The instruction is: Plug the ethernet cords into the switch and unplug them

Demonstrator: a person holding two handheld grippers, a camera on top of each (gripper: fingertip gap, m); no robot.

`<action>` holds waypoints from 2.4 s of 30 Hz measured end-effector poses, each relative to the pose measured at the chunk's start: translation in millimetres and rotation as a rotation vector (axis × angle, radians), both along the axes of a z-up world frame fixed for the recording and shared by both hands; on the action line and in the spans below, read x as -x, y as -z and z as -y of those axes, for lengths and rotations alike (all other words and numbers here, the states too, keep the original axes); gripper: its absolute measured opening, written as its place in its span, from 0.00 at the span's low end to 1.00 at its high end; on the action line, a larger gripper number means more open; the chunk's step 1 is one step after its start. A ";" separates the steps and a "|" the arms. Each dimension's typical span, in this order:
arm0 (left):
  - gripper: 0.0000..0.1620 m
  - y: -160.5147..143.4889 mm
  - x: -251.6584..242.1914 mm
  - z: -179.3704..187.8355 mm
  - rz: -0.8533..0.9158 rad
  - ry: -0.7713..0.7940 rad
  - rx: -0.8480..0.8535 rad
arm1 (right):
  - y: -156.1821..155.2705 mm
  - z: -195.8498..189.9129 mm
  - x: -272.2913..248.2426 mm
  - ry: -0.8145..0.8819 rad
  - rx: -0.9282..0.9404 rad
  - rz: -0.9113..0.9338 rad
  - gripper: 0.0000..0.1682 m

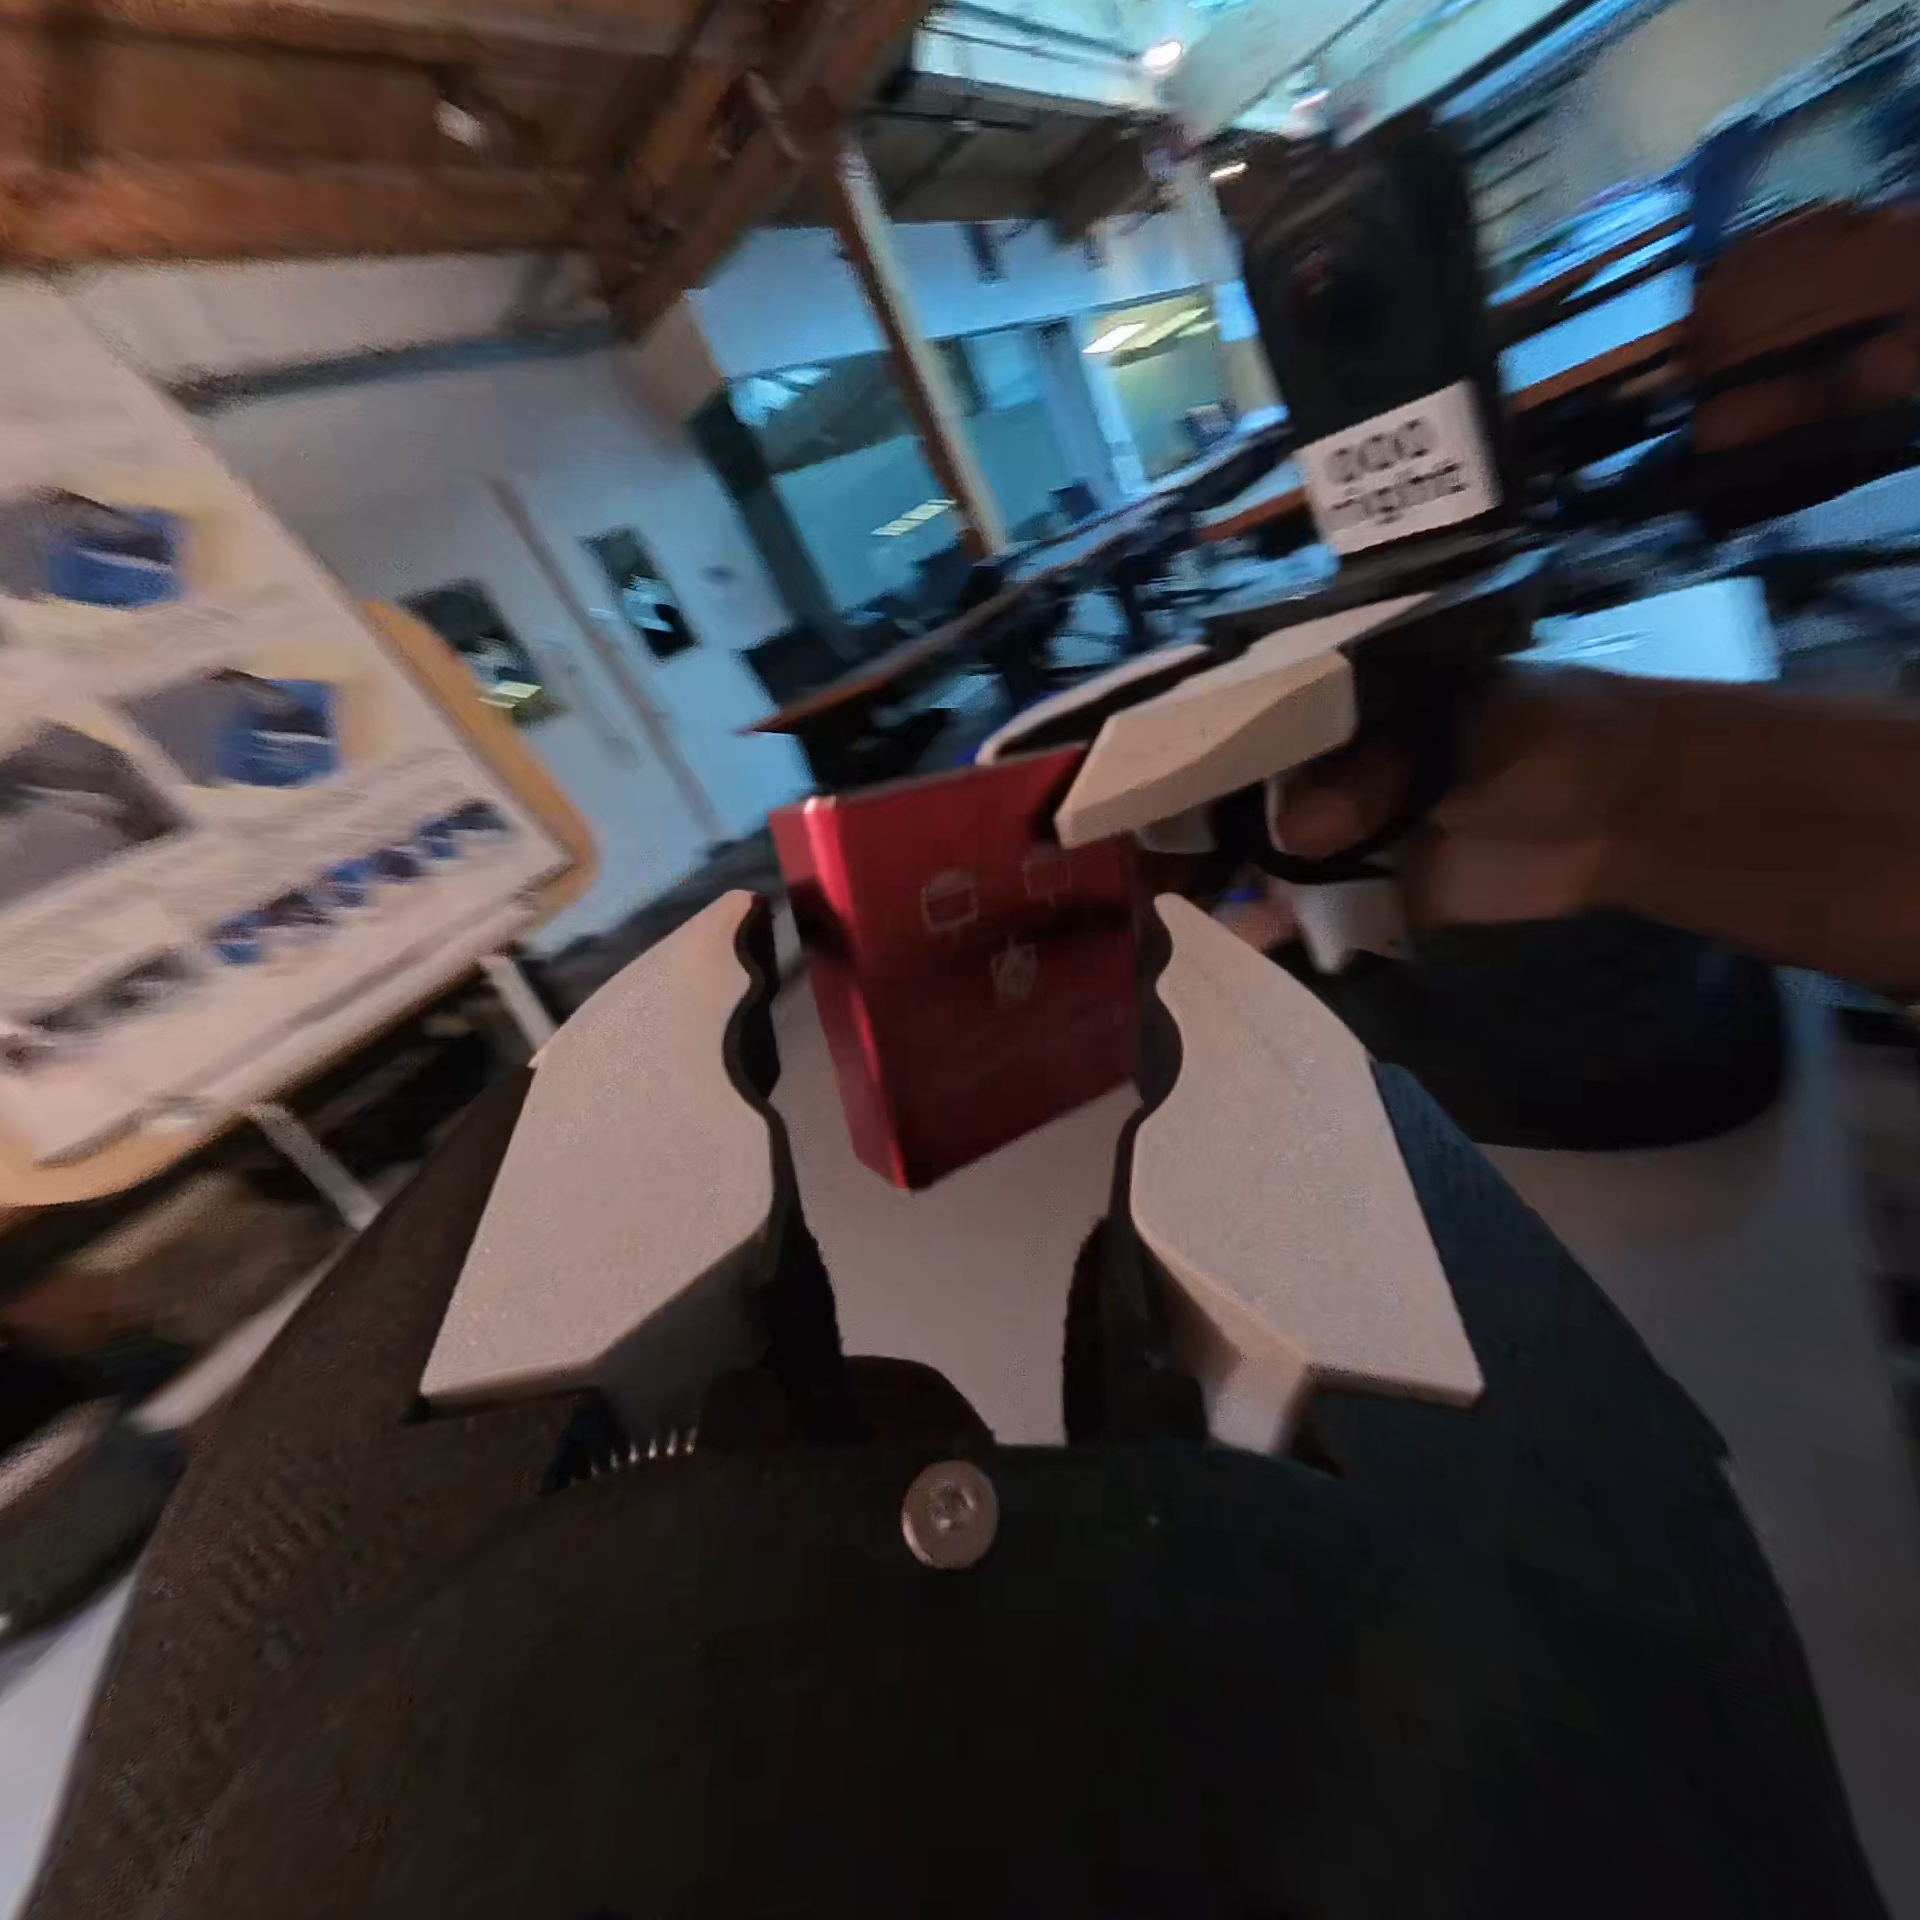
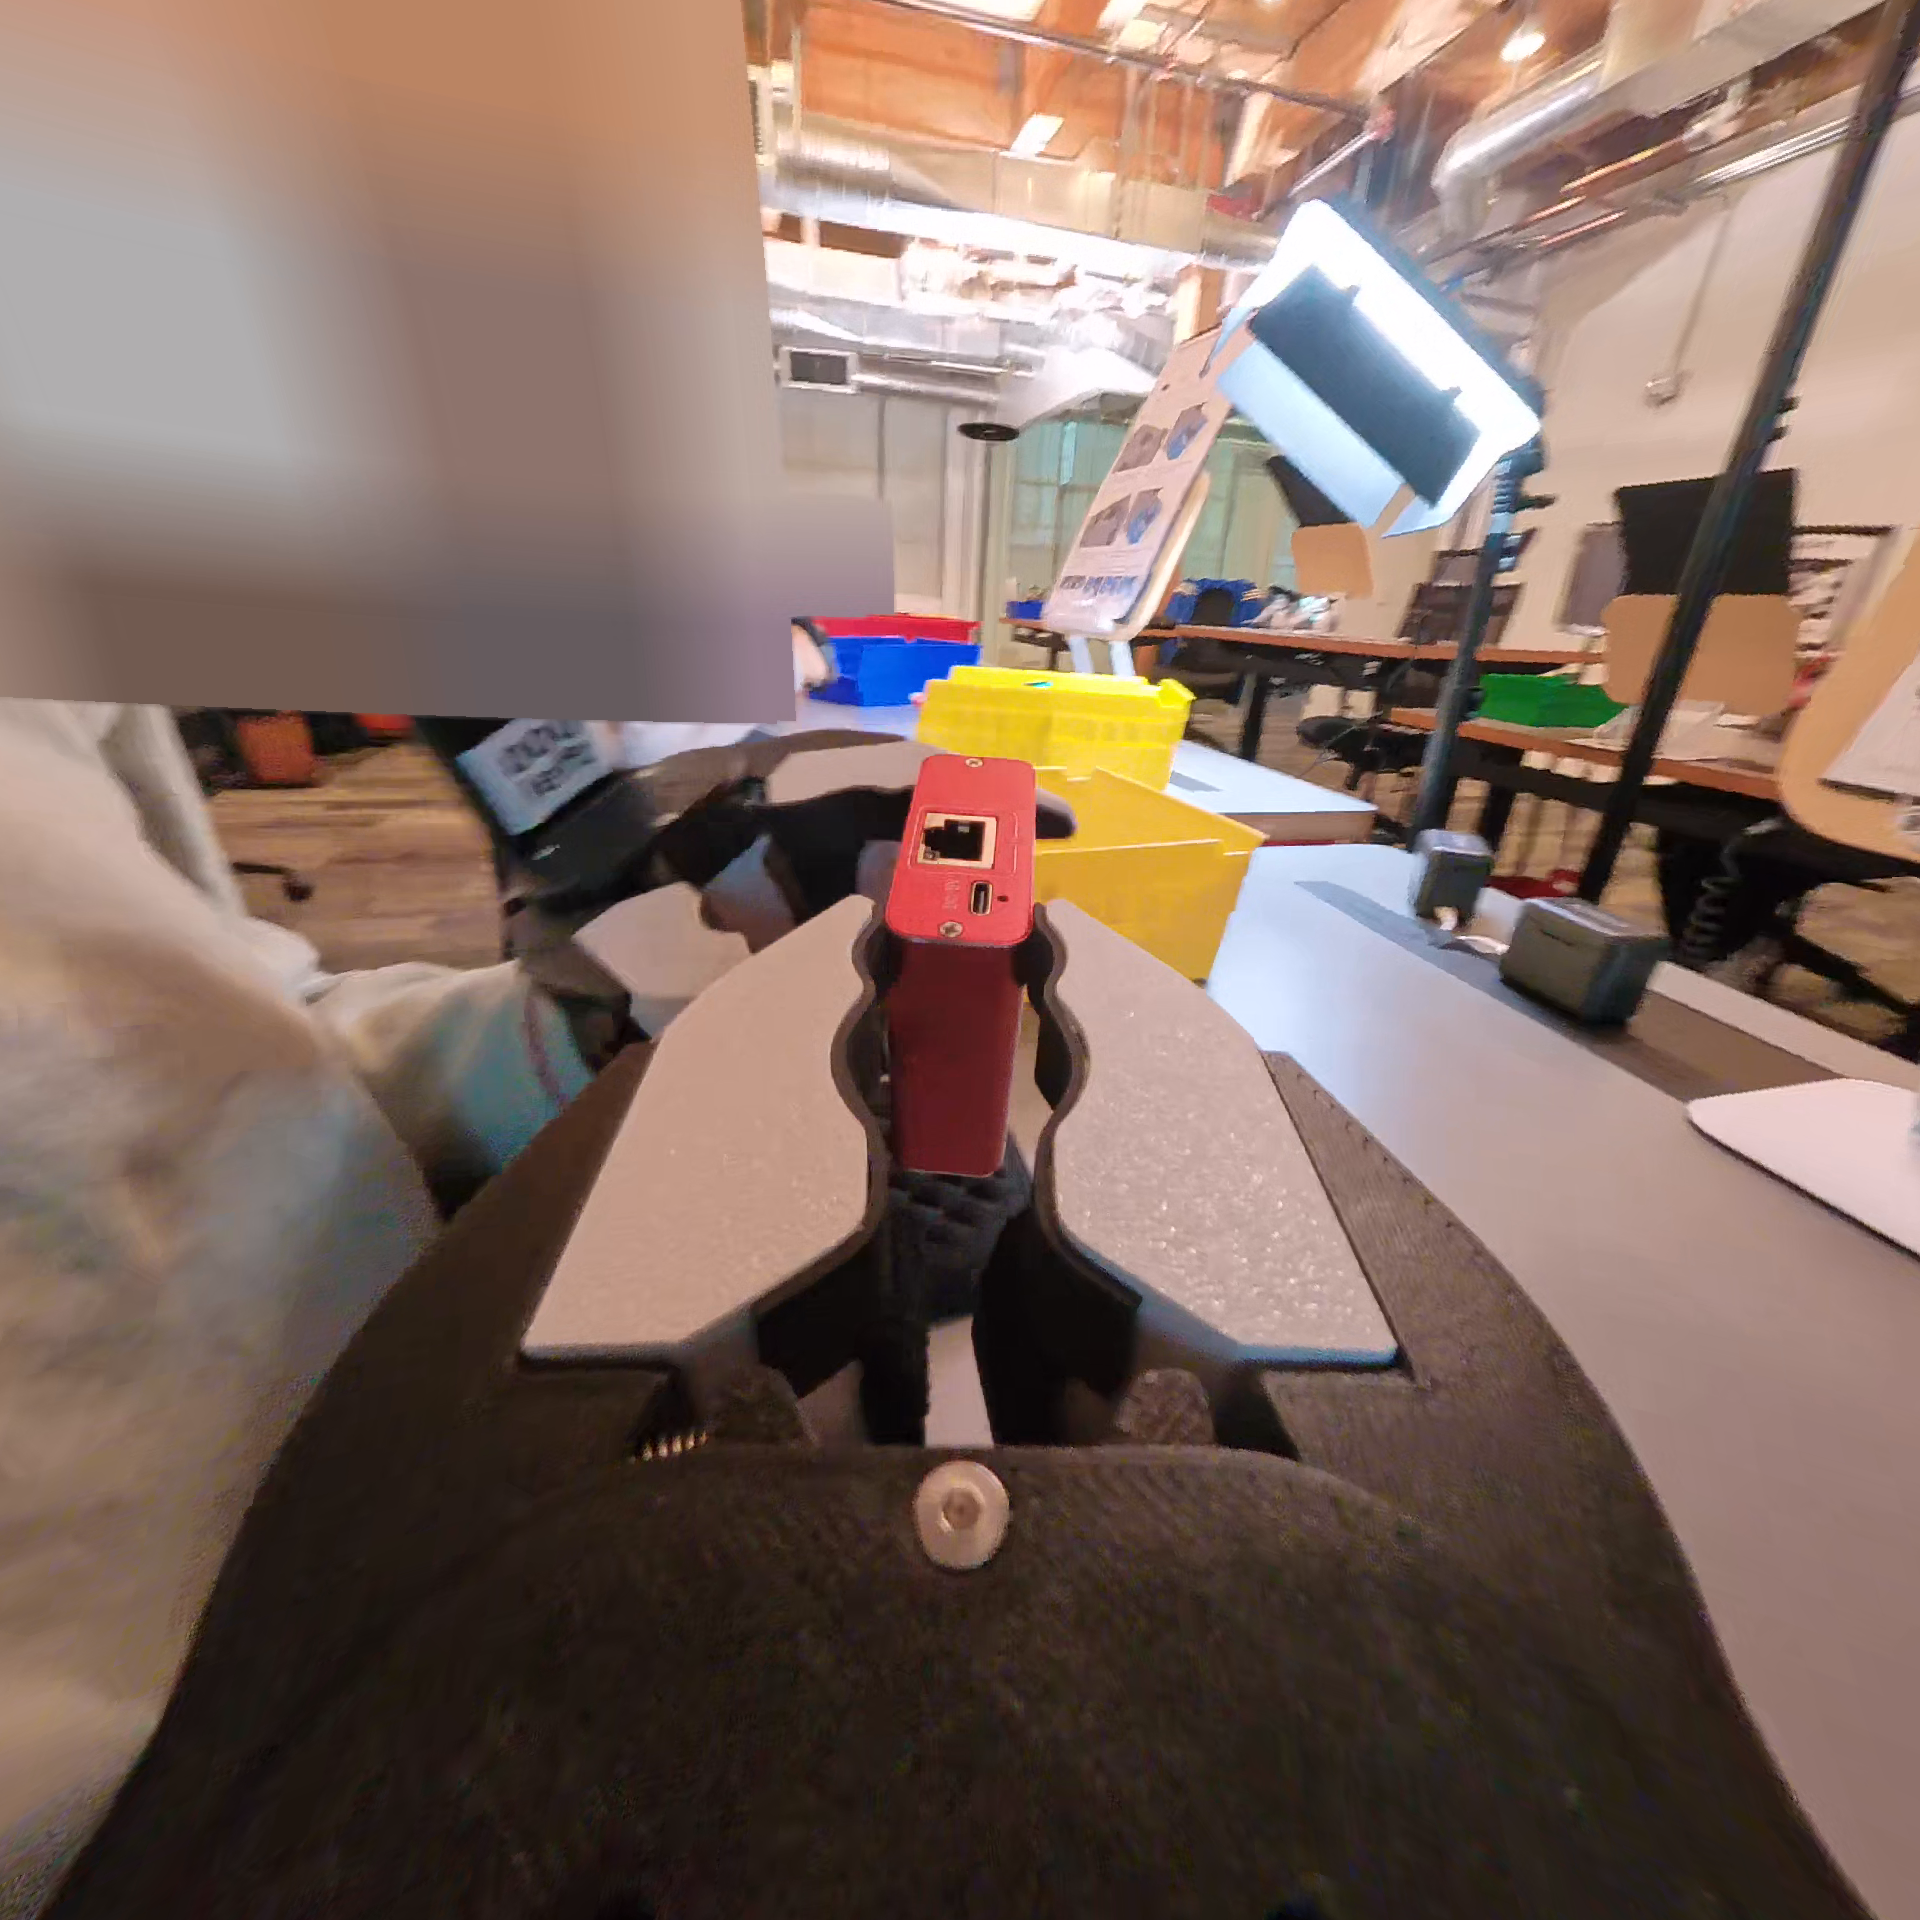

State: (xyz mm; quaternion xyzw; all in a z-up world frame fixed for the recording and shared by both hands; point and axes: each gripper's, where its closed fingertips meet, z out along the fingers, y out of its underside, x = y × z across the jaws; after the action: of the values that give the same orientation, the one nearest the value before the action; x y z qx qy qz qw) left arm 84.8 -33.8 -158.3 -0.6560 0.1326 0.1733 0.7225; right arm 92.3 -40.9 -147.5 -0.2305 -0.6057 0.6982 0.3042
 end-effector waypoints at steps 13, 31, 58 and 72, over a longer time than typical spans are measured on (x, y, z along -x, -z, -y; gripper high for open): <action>0.16 1.7 -18.6 1.8 0.203 0.224 -0.059 | -11.4 -10.4 -19.6 -0.166 0.041 -0.019 0.17; 0.25 24.4 13.8 -5.4 -0.396 -0.260 0.047 | 13.7 -5.9 11.6 0.101 -0.086 0.225 0.40; 0.46 -4.1 79.5 66.8 0.181 -0.105 0.103 | 125.2 -70.7 -15.2 -0.206 -0.550 0.490 0.40; 0.45 9.6 75.9 61.8 0.136 -0.103 0.184 | 132.9 -72.9 -17.8 -0.221 -0.535 0.497 0.50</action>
State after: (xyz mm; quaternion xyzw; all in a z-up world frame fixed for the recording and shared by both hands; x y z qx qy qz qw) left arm 8.9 -95.6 -167.9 -0.7357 0.0646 0.1523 0.6568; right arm 110.1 32.0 -280.5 -0.2386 -0.8430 0.4669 0.1203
